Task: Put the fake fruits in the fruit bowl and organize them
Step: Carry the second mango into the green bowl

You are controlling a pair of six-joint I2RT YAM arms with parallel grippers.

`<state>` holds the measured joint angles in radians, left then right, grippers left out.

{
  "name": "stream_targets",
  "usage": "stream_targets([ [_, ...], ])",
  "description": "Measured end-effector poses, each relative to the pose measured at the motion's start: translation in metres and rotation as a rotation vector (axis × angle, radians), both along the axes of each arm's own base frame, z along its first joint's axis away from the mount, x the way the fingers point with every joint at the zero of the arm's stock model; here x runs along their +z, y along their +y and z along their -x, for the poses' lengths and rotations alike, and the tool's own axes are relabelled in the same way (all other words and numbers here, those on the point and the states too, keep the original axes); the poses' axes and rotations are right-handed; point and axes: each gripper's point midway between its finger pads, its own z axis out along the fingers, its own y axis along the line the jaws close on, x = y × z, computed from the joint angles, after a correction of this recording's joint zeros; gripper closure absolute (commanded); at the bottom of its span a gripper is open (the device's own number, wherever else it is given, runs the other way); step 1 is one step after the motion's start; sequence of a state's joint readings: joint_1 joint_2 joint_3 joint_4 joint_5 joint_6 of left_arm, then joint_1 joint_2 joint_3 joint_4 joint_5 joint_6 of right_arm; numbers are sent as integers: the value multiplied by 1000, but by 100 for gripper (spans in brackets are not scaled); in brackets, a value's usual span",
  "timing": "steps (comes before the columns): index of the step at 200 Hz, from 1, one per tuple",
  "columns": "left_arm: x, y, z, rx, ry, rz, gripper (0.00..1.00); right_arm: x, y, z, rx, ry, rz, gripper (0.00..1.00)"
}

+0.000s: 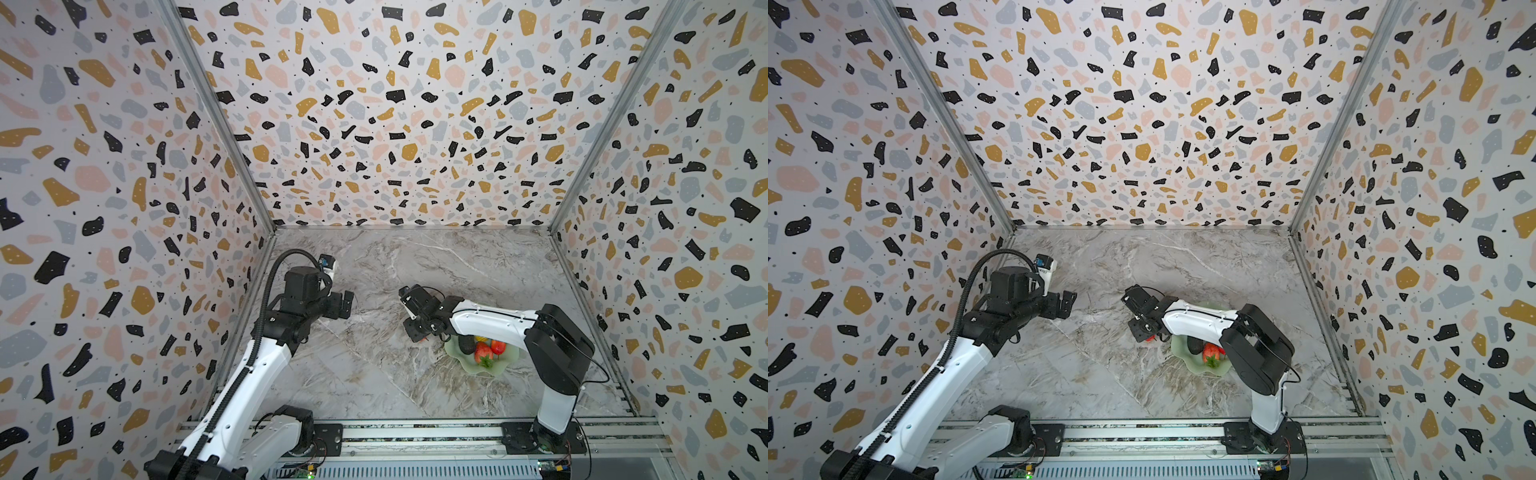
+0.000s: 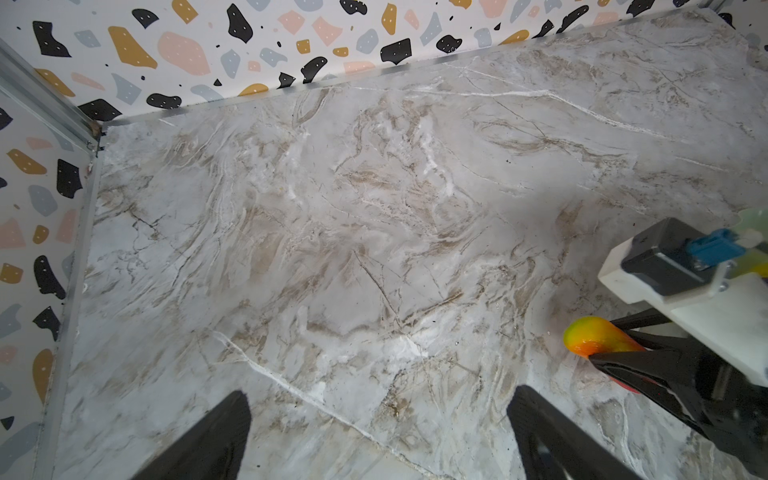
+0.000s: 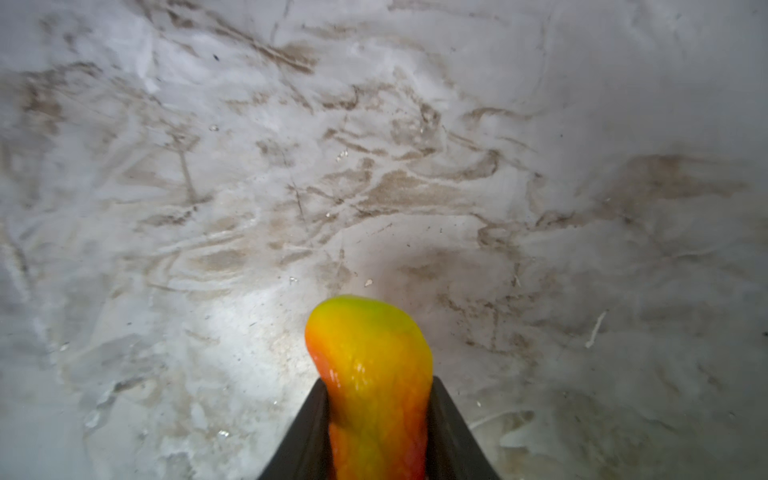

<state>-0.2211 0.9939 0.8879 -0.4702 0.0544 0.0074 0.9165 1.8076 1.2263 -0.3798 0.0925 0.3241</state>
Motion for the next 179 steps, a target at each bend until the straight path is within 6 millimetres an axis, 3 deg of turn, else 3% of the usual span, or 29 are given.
stream_targets([
  [40, 0, 0, 0, 0, 0, 0, 0, 80, -9, 0, -14, -118, -123, 77],
  [57, 0, 0, 0, 0, 0, 0, 0, 113, -30, -2, -60, -184, -160, 77],
  [71, 0, 0, 0, 0, 0, 0, 1, 123, -55, -4, -115, -213, -162, 77],
  [97, 0, 0, 0, 0, 0, 0, 0, 110, -101, 0, -214, -205, -105, 77],
  [113, 0, 0, 0, 0, 1, 0, 0, 95, -119, 8, -244, -179, -56, 77],
  [144, 0, 0, 0, -1, 2, 0, 0, 69, -135, 22, -267, -128, 4, 77],
  [179, -1, -2, 0, -5, 2, 0, 1, 51, -140, 29, -276, -89, 17, 76],
])
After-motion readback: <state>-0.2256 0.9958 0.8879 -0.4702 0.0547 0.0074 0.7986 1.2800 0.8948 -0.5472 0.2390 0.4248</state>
